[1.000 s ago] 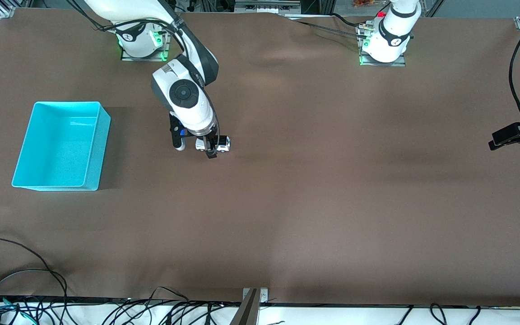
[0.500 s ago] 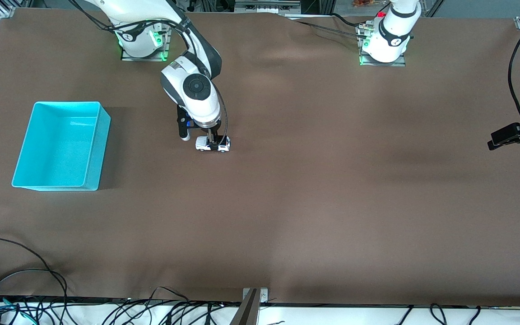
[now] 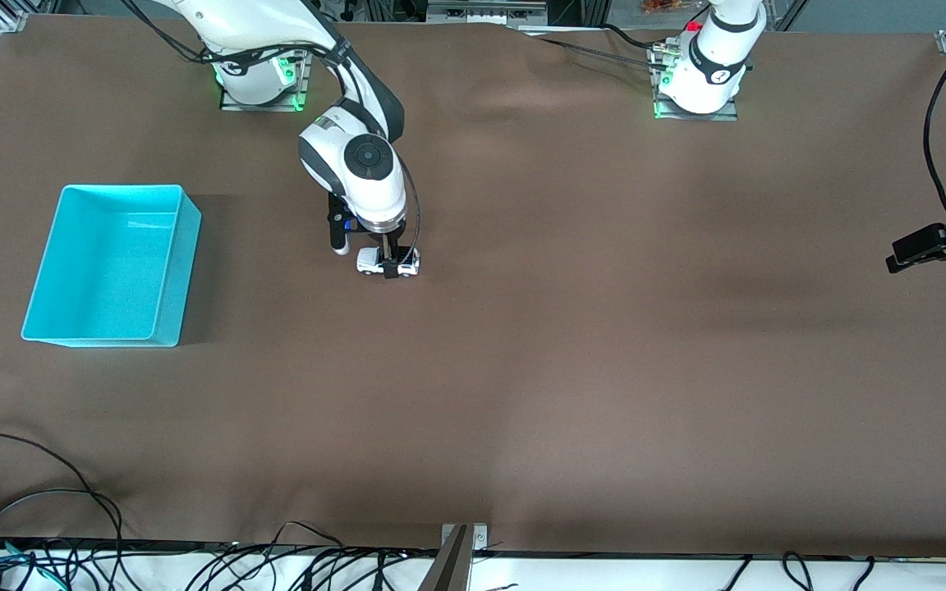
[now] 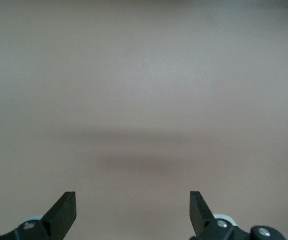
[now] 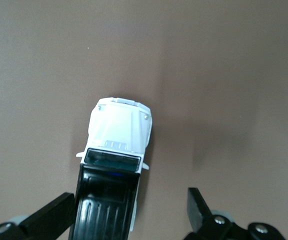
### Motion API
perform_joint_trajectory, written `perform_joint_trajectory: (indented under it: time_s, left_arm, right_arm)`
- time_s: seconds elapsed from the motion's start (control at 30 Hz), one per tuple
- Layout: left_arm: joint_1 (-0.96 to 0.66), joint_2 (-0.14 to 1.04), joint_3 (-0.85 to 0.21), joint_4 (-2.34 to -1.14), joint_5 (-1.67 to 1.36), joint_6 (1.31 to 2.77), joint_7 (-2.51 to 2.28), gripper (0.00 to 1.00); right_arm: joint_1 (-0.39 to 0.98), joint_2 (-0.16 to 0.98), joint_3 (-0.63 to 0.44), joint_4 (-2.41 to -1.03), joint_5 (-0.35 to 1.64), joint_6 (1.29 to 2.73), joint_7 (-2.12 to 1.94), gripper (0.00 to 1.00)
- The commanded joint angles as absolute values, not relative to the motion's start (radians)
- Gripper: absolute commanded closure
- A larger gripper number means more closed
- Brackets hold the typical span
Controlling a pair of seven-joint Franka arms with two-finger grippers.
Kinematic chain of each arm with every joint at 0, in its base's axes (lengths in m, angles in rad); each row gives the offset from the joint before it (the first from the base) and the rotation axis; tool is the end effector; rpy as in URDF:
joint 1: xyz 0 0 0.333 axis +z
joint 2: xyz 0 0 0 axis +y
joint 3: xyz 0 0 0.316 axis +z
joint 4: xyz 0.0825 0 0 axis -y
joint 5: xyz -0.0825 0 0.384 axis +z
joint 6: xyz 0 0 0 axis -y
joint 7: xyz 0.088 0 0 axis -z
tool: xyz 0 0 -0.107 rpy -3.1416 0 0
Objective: Wind and store white jeep toy
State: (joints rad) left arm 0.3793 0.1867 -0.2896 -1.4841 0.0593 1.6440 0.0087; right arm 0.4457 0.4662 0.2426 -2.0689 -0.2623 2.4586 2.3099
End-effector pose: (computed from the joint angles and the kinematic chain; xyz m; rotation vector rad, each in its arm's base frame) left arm 0.6089 0.0761 0.5668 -3.1338 -0.1260 0.0303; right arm 0.4511 0.3705 0.2039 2.3237 -2.0275 0.0716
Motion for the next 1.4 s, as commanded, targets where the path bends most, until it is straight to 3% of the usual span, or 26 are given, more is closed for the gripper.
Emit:
perform_joint_trajectory:
  time_s: [0.0, 0.93, 1.0, 1.07, 1.2, 1.37]
  left_arm:
    - [0.383, 0.167, -0.287, -1.499, 0.029, 1.638, 0.034, 0.00]
    - [0.382, 0.161, -0.288, -1.497, 0.029, 1.628, 0.026, 0.00]
    - [0.382, 0.161, -0.288, -1.497, 0.029, 1.626, 0.026, 0.00]
    - [0.382, 0.161, -0.288, -1.497, 0.029, 1.626, 0.026, 0.00]
    - [0.382, 0.161, -0.288, -1.497, 0.029, 1.626, 0.026, 0.00]
    - [0.382, 0.161, -0.288, -1.497, 0.029, 1.626, 0.026, 0.00]
  right_arm:
    - [0.459, 0.489, 0.235, -2.069, -0.291, 2.479, 2.349, 0.00]
    - [0.457, 0.525, 0.230, -2.023, -0.307, 2.477, 2.349, 0.00]
    - [0.457, 0.525, 0.229, -2.023, -0.305, 2.477, 2.350, 0.13]
    - [0.457, 0.525, 0.224, -2.022, -0.304, 2.477, 2.358, 0.50]
    - [0.451, 0.525, 0.222, -2.020, -0.304, 2.477, 2.376, 1.00]
    - [0.453, 0.525, 0.216, -2.008, -0.304, 2.476, 2.378, 1.00]
